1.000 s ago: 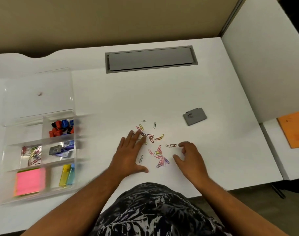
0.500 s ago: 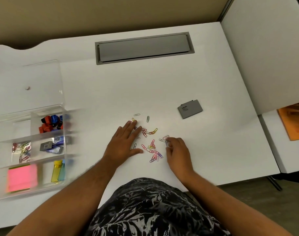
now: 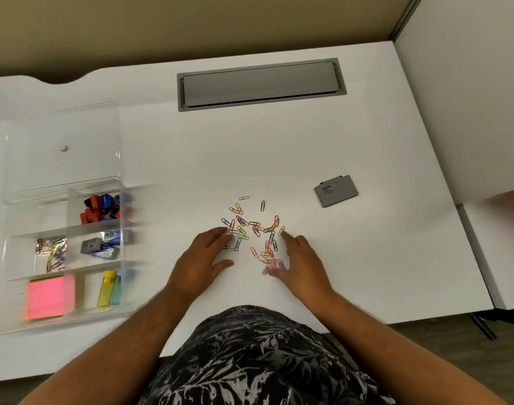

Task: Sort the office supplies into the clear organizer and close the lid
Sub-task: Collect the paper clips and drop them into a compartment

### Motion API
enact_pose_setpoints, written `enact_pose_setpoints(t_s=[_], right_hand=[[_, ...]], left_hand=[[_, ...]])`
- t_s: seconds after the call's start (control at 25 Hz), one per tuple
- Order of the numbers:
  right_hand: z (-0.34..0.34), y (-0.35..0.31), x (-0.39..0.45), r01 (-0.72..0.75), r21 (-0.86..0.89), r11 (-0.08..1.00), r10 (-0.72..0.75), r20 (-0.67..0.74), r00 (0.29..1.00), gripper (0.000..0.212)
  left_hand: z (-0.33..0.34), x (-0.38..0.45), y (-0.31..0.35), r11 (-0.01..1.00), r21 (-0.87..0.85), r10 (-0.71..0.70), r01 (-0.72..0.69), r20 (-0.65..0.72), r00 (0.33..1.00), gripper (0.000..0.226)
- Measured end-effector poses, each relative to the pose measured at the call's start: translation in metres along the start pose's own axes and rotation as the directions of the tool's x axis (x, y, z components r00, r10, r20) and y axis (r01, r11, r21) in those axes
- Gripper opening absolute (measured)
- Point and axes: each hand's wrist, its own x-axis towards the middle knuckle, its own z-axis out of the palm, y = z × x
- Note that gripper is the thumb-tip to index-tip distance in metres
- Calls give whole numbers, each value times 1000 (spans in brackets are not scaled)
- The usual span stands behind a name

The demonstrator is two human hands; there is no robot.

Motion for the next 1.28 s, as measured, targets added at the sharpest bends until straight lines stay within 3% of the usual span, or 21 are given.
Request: enact_pose_setpoints(t_s=[0.12, 0.2, 0.28, 0.44, 0.48, 0.56, 0.68, 0.76, 0.84, 0.92, 1.04, 1.16, 1.28], right_hand=[[3, -11, 23, 48, 155, 987, -30, -112, 993, 53], [4, -16, 39, 92, 151, 984, -73, -127, 989, 45], [3, -18, 50, 101, 126, 987, -84, -128, 988, 55], [-2, -20, 54, 34, 32, 999, -33, -46, 998, 121], [-1, -20, 55, 50, -52, 997, -51, -24, 998, 127], [3, -23, 59, 103, -179, 978, -110, -31, 993, 115], [8, -27, 70, 184, -189, 965, -205, -98, 974, 64], [12, -27, 73, 238, -201, 950, -269, -139, 953, 29], [17, -29, 75, 266, -214, 940, -299, -140, 944, 8], [15, -35, 77, 250, -201, 947, -277, -121, 953, 7], [6, -39, 78, 206, -88, 975, -215, -118, 969, 9], [2, -51, 73, 68, 207, 976, -44, -115, 992, 9], [2, -79, 65, -60, 535, 842, 104, -51, 993, 8]], left_hand=[[-5, 24, 8, 998, -35, -61, 60, -22, 998, 53], [-10, 43, 16, 994, -56, -89, 89, 9, 996, 54], [-11, 56, 23, 989, -91, -115, 117, 28, 993, 61], [-11, 52, 34, 970, -168, -157, 173, 105, 982, 100], [-11, 51, 37, 967, -159, -176, 198, 145, 974, 111], [-9, 51, 44, 970, -83, -212, 227, 164, 963, 118], [-8, 63, 47, 969, 3, -244, 245, 131, 961, 98], [-4, 71, 46, 977, -23, -206, 211, 125, 970, 69], [-2, 74, 46, 978, -65, -192, 200, 111, 975, 38], [-1, 75, 46, 966, -123, -217, 227, 91, 972, 20], [-6, 70, 45, 916, -243, -312, 319, 70, 948, 12], [-22, 58, 34, 854, -363, -377, 373, 62, 924, 9], [-46, 39, 17, 778, -494, -442, 388, 7, 897, 9]])
